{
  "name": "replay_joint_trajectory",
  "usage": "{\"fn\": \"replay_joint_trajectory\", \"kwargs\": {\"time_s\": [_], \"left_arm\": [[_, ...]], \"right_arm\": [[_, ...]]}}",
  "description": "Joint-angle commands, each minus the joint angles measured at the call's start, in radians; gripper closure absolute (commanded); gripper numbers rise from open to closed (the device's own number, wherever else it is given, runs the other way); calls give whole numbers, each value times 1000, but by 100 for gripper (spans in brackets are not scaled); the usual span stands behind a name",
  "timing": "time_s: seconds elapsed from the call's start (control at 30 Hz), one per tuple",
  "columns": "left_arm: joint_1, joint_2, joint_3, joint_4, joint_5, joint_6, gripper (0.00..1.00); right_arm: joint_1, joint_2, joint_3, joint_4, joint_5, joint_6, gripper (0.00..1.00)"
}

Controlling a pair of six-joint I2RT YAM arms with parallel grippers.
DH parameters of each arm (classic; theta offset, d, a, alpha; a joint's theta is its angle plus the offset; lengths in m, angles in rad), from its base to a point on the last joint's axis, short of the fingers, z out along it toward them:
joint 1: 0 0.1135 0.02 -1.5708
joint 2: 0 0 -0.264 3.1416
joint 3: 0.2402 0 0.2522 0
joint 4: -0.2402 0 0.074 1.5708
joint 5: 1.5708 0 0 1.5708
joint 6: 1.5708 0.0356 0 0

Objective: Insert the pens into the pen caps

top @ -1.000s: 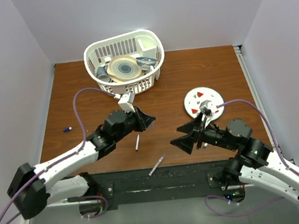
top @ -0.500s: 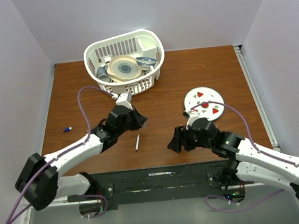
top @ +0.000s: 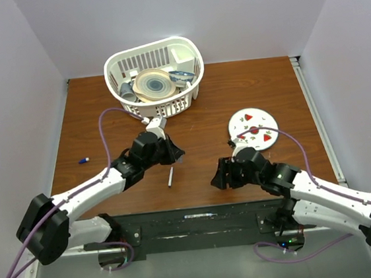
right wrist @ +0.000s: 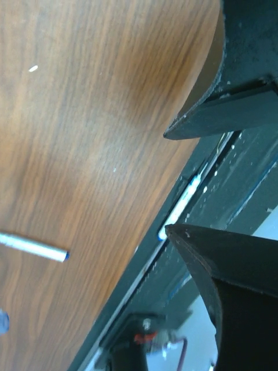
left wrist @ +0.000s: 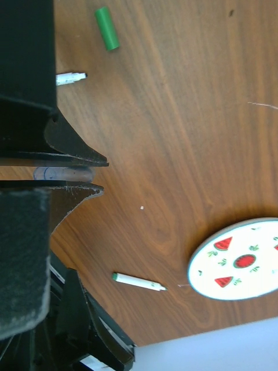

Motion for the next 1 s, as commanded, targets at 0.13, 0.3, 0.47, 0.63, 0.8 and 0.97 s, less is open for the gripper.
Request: {"fn": "replay_joint_trajectory", "kwargs": {"time_s": [0.13,0.3,0.47,0.63,0.8,0.97], "left_arm": [[1,-21,24,-86,-19,52,100],[14,-155,70,-215,-90,88,100],[24,-312,132,-353,-151,121,100],[27,-428,147,-416,-185,123,100],[30,-486,139,-449,-190,121,100],[29,-520,135,-472,-200,124,100]], "right_arm": [[154,47,-19,95,-77,-197,38],[204,168,12,180,-118,-359,40],[251,381,84,209,-173,-502,49],[307,527,168,221,-164,-559,49],[325,649,219,213,-147,-571,46],[362,731,241,227,-100,-573,52]]}}
